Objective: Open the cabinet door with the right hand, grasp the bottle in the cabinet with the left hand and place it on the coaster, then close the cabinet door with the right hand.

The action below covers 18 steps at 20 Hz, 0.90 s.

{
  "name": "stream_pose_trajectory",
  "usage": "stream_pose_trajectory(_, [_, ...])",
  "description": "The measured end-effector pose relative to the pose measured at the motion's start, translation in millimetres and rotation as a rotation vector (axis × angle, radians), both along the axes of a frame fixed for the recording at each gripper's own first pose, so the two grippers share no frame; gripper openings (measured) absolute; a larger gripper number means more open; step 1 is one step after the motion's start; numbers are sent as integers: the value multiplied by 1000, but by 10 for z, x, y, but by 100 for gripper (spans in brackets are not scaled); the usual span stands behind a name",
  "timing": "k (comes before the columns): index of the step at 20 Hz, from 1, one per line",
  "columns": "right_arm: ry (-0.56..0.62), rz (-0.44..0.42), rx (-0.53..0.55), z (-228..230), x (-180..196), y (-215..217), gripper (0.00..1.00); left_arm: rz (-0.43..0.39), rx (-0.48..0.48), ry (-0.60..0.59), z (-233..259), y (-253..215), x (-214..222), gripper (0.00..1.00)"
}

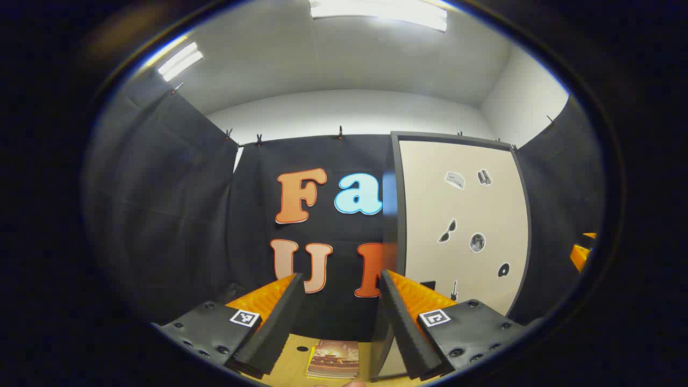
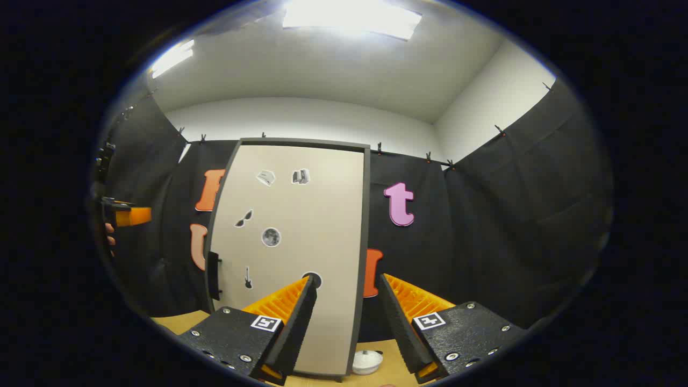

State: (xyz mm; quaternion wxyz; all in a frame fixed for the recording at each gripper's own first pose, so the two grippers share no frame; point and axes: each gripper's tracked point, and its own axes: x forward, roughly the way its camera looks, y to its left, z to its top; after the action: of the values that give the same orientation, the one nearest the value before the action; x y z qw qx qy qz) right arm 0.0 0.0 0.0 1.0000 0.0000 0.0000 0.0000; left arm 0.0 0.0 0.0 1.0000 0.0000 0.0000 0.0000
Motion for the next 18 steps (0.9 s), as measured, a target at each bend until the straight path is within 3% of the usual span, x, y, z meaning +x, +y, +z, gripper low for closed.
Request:
stream_pose_trajectory(1, [0,4,-7,-9,36,27,75,-2,1,-4,33,2,10,92])
stream_pose_trajectory(7, [-3,37,18,43,192,163,74,-32,30,-33,177,-104,68,92])
stream_pose_trajectory(9, [20,67,46,31,232,240,75,-31,25,-11,114,-97,96,88])
stream_pose_trajectory(11, [23,97,76,64,227,303,75,-32,15,14,35,-73,106,92])
stream_pose_trajectory(12, [23,91,78,71,241,273,75,-29,12,24,-1,-53,108,86])
stream_pose_trajectory(13, [17,80,68,73,254,248,75,-28,7,31,-39,-37,105,93])
stream_pose_trajectory(15, [10,64,47,76,274,241,75,-19,5,43,-113,17,81,86])
stream_pose_trajectory(17, [17,96,47,31,289,362,76,-3,11,55,-173,84,63,92])
stream_pose_trajectory(18, [23,118,53,14,299,436,82,7,16,64,-190,126,49,92])
